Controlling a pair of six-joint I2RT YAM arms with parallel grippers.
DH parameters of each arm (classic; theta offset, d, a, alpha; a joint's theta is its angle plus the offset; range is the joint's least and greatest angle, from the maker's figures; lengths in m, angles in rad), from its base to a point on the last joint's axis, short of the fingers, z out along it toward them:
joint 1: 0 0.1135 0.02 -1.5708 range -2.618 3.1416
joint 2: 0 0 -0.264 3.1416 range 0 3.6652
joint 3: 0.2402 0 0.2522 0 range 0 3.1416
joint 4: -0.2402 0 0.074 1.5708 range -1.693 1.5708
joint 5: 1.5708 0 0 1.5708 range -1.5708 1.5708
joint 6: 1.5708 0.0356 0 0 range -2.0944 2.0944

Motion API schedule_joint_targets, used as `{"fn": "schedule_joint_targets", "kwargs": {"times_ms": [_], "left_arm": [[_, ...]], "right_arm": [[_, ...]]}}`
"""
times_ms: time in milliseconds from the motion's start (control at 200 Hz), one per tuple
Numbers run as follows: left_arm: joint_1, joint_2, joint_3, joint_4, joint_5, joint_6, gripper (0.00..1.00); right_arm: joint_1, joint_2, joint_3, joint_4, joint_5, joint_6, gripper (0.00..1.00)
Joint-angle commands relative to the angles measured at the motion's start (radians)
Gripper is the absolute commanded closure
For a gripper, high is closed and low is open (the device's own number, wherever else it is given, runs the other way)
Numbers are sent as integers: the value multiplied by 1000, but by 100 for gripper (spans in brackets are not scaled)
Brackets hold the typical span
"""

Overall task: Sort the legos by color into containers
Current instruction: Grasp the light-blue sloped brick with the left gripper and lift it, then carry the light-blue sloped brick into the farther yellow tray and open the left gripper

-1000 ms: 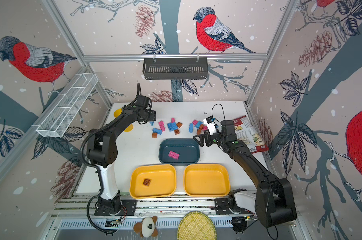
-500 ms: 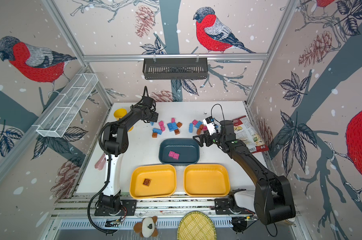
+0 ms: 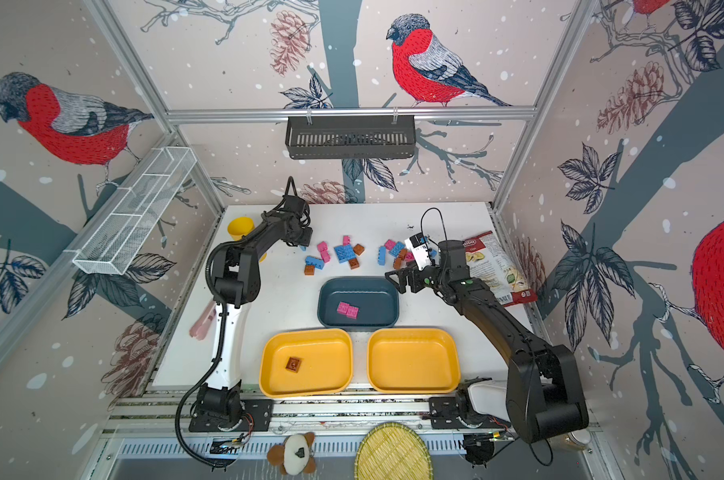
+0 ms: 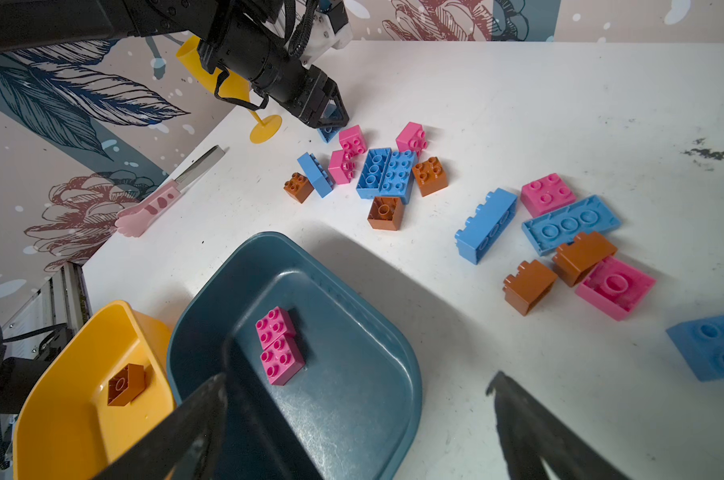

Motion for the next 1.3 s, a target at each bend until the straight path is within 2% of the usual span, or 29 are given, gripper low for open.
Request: {"fn": "schedule_joint_targets", "kwargs": {"times_ms": [0,245,540,655,986,1151,1296], "left_arm": [[2,20,14,-9,34,23,46],[2,8,48,-71,35,4,62],[-18,-143,18,-165,80,-53,64],[-49,-232,-45,-182,100,-81,65],[-223,-549,-329,-154,277,-159,65],[-321,-699,-511,-33,450,-243,65],[-408,-775,-637,56,531,-308,65]], "right_arm": [[3,-5,4,22,-1,9,0],[4,-8,7,17,6,9,0],[4,-6,17,19,-5,9,0],[-1,-15,17,11,1,0,1],[-17,-63,2,-12,-7,1,1],[-30,-100,-23,-31,-17,25,1],[-38,-136,-33,-82,-20,55,1]]}}
